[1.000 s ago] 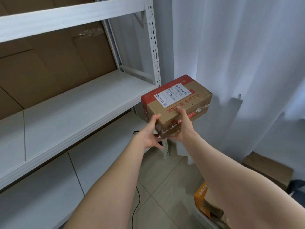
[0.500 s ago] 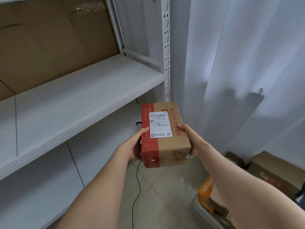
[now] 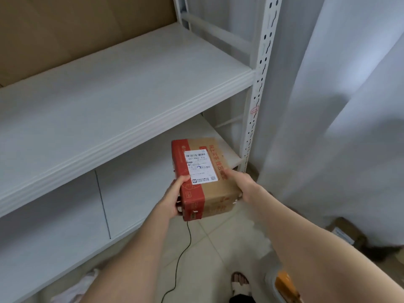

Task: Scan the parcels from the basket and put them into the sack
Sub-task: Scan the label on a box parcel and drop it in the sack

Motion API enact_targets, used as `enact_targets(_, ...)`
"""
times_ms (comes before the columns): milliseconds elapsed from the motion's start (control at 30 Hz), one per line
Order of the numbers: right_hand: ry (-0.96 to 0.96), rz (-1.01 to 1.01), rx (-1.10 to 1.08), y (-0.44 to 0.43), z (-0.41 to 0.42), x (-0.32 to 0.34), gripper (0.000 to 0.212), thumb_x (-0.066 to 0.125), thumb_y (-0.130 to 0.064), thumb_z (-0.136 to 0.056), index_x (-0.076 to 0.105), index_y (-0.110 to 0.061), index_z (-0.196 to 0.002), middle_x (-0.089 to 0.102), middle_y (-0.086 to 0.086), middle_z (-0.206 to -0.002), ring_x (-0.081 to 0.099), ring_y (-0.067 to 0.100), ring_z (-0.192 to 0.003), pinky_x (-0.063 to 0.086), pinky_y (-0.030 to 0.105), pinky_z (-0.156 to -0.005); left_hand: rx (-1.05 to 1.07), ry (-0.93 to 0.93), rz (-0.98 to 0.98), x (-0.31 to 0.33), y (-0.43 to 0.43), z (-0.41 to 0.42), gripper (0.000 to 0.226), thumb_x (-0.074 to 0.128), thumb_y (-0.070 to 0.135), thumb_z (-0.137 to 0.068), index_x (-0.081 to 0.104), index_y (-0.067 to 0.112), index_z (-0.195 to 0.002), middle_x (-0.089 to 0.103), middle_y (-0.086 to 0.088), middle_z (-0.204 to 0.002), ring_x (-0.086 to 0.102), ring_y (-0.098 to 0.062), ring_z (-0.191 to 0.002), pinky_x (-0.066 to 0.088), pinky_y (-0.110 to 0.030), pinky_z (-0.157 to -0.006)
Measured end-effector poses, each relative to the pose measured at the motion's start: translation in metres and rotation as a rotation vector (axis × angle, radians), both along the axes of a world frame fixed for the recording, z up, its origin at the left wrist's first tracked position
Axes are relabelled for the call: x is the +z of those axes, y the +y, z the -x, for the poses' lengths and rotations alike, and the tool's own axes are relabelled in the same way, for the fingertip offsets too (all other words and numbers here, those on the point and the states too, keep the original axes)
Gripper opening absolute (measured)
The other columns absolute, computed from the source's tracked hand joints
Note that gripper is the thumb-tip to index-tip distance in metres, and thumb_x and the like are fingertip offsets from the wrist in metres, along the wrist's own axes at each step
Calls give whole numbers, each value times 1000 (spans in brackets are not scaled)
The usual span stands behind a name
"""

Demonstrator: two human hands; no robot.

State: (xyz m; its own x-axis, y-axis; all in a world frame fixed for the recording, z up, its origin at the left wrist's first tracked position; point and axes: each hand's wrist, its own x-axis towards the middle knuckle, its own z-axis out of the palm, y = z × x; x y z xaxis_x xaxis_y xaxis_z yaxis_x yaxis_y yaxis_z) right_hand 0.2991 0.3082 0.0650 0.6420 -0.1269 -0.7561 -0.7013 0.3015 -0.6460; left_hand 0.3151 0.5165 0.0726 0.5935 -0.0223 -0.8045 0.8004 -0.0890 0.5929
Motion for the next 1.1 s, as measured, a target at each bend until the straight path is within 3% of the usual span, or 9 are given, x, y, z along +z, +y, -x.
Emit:
enact_targets(200,-9,87,4,29,-67,-56,49,66,-29,-91,52,-15,-136,57,6,-129,53,25,-113,47,39,-94,218,-191,-27,-42,21,-40,53,69,47,-78,49,32,-125,68,0,-108,64,-19,-95,49,-34,-72)
enact_targets(433,-3,153,37,51,-134,-132,49,54,-21,-98,43,-10,-145,54,10,-130,51,28,-115,45,38,-95,268,-254,-60,-102,63,-93,41,63,53,-80,57,36,-117,72,3,-102,65,-18,-94,44,-34,-71)
enact_targets(567,-15,160,85,70,-170,-173,54,54,-19,-97,37,-4,-146,55,15,-127,54,31,-113,46,40,-99,276,-275,-61,-138,94,-121,46,60,57,-81,58,35,-121,72,2,-107,63,-23,-105,46,-40,-85)
enact_targets(600,-17,164,100,75,-178,-182,55,55,-18,-97,35,-2,-145,60,16,-113,58,30,-99,50,40,-93,268,-281,-61,-146,100,-128,47,59,58,-81,58,35,-122,71,2,-109,62,-24,-107,45,-42,-90)
enact_targets(667,-21,197,130,84,-192,-196,53,56,-20,-95,36,-1,-141,51,6,-78,51,20,-64,53,32,-60,241,-287,-54,-160,109,-139,50,58,61,-80,58,35,-123,71,1,-111,62,-24,-110,43,-46,-98)
enact_targets(733,-17,256,160,90,-204,-212,46,56,-24,-95,42,-1,-132,47,4,-72,47,17,-56,39,24,-40,229,-283,-28,-174,116,-150,51,58,61,-80,59,34,-123,70,0,-113,62,-24,-112,41,-49,-103)
enact_targets(900,-26,223,158,99,-221,-239,29,57,-15,-94,52,3,-116,60,15,-84,58,30,-68,49,34,-55,197,-267,9,-196,118,-162,52,58,62,-80,61,34,-123,70,0,-113,62,-24,-113,39,-49,-106)
enact_targets(1000,17,195,107,93,-219,-243,8,52,-5,-92,55,2,-89,57,15,-69,54,28,-53,46,33,-48,168,-254,-15,-198,112,-157,51,60,64,-77,60,38,-121,71,1,-113,61,-24,-113,40,-51,-104)
enact_targets(1100,57,166,23,80,-202,-232,10,49,-2,-89,50,-2,-78,56,13,-66,49,25,-50,47,32,-48,162,-232,-40,-184,102,-147,45,60,65,-76,61,42,-115,72,2,-109,61,-23,-111,44,-47,-96)
